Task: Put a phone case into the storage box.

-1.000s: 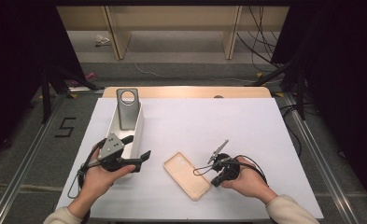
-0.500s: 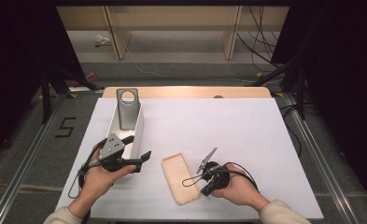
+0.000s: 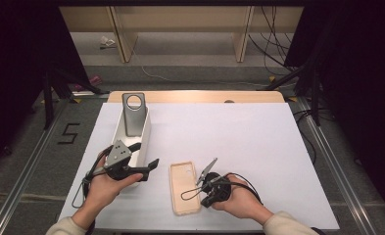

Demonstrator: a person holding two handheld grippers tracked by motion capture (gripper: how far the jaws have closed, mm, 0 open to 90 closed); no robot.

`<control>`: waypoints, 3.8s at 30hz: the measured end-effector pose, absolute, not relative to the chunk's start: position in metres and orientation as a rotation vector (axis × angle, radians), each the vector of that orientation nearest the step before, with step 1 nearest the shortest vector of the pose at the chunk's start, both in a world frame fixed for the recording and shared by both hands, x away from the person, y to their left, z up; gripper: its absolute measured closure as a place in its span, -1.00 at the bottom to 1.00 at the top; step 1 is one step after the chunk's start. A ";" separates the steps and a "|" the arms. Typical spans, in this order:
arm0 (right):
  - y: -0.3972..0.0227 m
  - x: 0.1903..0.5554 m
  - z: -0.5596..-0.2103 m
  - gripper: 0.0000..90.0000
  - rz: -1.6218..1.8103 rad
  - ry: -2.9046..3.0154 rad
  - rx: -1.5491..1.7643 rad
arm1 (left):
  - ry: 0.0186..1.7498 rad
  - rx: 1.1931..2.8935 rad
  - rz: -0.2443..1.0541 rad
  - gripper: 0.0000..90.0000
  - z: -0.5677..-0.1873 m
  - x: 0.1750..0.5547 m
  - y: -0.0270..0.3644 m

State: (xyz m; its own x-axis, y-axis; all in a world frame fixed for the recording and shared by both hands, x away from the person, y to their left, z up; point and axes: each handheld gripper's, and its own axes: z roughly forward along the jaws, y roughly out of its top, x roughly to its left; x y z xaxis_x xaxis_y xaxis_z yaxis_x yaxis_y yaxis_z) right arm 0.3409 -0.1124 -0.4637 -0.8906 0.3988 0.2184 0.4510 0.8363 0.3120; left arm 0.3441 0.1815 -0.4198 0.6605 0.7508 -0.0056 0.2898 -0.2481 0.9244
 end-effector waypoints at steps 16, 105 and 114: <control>-0.097 0.339 -0.466 1.00 -0.589 -2.862 -0.650 | 0.822 1.830 0.550 -0.62 -0.420 0.344 0.181; -0.228 0.397 -0.430 -0.63 -1.172 -2.971 -1.165 | 0.005 2.700 0.285 -0.46 -0.461 0.305 0.074; -0.228 0.397 -0.430 -0.63 -1.168 -2.970 -1.161 | -0.040 2.742 0.291 -0.45 -0.463 0.305 0.068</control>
State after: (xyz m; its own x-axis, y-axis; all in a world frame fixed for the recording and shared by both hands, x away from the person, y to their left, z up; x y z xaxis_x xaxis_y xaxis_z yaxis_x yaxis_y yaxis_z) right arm 0.3973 -0.2278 -0.4300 -0.7376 0.6751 0.0112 0.5018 0.5370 0.6781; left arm 0.3048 0.0679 -0.4625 0.9781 0.0114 0.2076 -0.0676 -0.9268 0.3693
